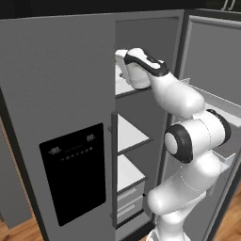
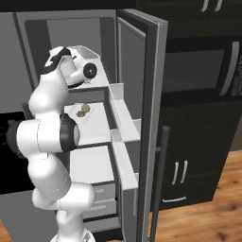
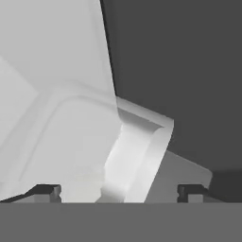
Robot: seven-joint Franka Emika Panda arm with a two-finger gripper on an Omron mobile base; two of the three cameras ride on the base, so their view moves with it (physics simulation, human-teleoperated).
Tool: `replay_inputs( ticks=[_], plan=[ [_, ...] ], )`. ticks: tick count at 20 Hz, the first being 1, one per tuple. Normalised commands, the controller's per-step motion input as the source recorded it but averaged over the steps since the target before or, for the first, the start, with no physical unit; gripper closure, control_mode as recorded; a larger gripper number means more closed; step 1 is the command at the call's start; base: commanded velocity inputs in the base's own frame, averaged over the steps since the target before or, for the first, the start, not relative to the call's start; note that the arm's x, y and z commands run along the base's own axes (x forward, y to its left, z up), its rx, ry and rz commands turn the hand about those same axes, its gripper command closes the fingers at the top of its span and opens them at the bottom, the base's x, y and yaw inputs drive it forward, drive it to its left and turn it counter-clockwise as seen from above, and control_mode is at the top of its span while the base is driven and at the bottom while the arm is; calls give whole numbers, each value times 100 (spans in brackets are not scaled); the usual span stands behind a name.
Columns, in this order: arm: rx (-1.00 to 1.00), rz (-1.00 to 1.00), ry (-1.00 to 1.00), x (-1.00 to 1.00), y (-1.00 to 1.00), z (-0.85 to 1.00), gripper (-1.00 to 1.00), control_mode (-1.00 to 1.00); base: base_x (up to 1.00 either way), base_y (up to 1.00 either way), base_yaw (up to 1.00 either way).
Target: Place two dumplings into each of the tupperware containers and then place the containers in the fridge.
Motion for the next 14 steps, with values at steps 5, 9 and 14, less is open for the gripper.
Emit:
replay_inputs(
  ticks=[5, 9, 14],
  plan=[
    [0, 0, -8, -10, -56, 44, -100, -100, 0, 0, 0],
    [0, -1, 0, -69, -100, 20, -100, -100, 0, 0, 0],
    [-7, -18, 0, -100, -53, 26, -100, -100, 0, 0, 0]
  ],
)
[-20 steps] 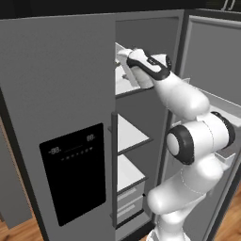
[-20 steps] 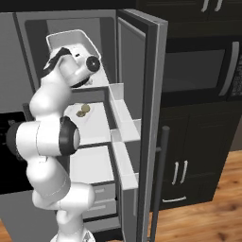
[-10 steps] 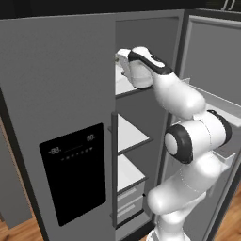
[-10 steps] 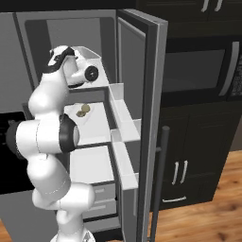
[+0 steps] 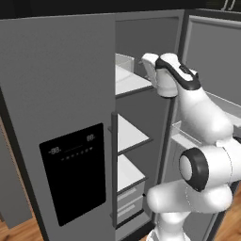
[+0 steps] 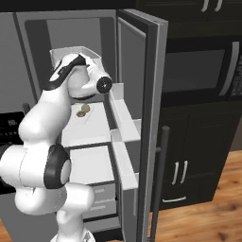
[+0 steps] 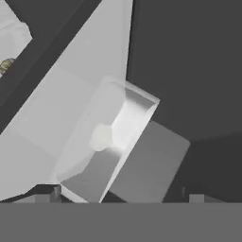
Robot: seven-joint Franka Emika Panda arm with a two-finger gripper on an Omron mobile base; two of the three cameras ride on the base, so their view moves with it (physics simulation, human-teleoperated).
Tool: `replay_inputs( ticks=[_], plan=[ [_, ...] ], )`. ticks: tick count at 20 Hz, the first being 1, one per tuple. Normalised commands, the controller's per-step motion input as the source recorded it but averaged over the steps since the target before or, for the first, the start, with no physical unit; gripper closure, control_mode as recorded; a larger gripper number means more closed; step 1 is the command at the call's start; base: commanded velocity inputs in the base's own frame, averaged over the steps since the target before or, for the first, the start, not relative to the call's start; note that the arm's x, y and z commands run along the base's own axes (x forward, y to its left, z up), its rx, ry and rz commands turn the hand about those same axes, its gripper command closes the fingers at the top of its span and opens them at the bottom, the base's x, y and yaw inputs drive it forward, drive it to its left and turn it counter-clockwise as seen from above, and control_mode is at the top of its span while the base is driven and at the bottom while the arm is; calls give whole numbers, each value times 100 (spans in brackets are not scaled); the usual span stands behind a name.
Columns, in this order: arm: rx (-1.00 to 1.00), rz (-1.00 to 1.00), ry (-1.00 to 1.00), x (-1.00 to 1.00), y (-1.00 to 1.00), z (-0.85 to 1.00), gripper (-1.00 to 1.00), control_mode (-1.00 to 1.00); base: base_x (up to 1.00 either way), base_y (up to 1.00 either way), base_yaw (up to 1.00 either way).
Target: Place two dumplings into each of the tupperware containers and then place the containers in the fridge.
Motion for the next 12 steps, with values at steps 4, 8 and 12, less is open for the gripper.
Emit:
replay_inputs(
  ticks=[4, 8, 12],
  plan=[
    [-28, -34, 13, -100, -19, 2, -100, -100, 0, 0, 0],
    [-42, -18, 18, -100, -2, -11, -100, -100, 0, 0, 0],
    [-56, -12, 35, -100, 0, -38, -100, -100, 0, 0, 0]
  ],
)
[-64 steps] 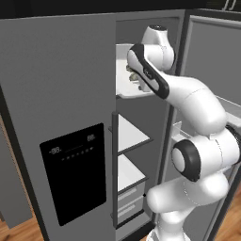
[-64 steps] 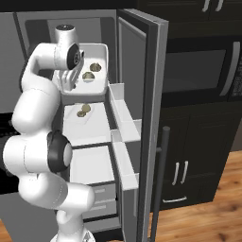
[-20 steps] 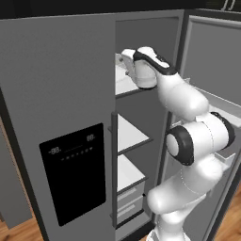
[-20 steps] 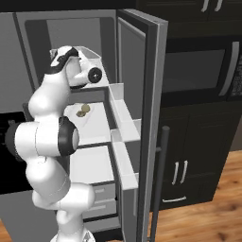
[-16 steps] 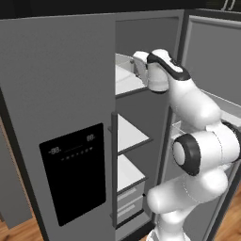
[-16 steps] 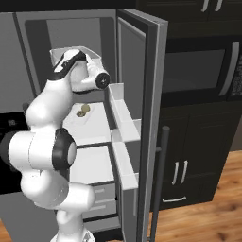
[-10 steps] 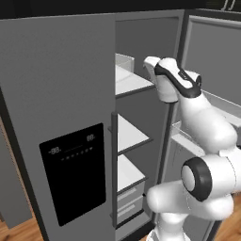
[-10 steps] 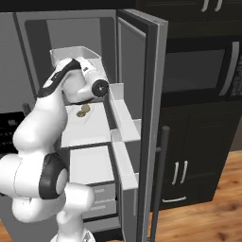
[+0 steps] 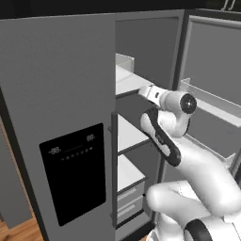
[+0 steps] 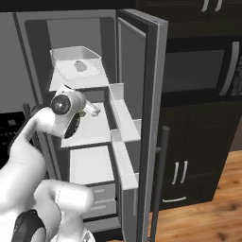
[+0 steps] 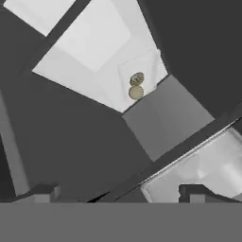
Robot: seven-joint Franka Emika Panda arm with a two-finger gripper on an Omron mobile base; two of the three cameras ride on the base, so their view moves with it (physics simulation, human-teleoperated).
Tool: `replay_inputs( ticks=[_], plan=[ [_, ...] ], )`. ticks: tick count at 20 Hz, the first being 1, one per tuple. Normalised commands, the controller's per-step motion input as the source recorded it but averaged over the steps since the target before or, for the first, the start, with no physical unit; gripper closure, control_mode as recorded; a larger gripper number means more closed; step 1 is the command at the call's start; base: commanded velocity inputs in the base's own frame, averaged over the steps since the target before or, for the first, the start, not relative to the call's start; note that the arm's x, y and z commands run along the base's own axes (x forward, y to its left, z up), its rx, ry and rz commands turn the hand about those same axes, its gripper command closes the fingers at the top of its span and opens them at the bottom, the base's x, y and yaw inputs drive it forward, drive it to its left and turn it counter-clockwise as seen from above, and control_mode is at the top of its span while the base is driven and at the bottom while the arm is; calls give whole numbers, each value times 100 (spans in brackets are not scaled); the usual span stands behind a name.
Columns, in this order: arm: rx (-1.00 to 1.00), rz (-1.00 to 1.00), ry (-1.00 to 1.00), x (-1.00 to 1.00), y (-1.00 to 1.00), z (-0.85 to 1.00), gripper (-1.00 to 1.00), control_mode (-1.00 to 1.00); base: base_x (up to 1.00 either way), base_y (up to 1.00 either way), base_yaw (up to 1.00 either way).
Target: Place two dumplings into each of the tupperware containers and then place the containers in the fridge.
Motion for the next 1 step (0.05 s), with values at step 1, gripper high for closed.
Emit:
replay_inputs(
  ticks=[1],
  plan=[
    [-64, -10, 45, -100, 0, -43, -100, -100, 0, 0, 0]
  ],
)
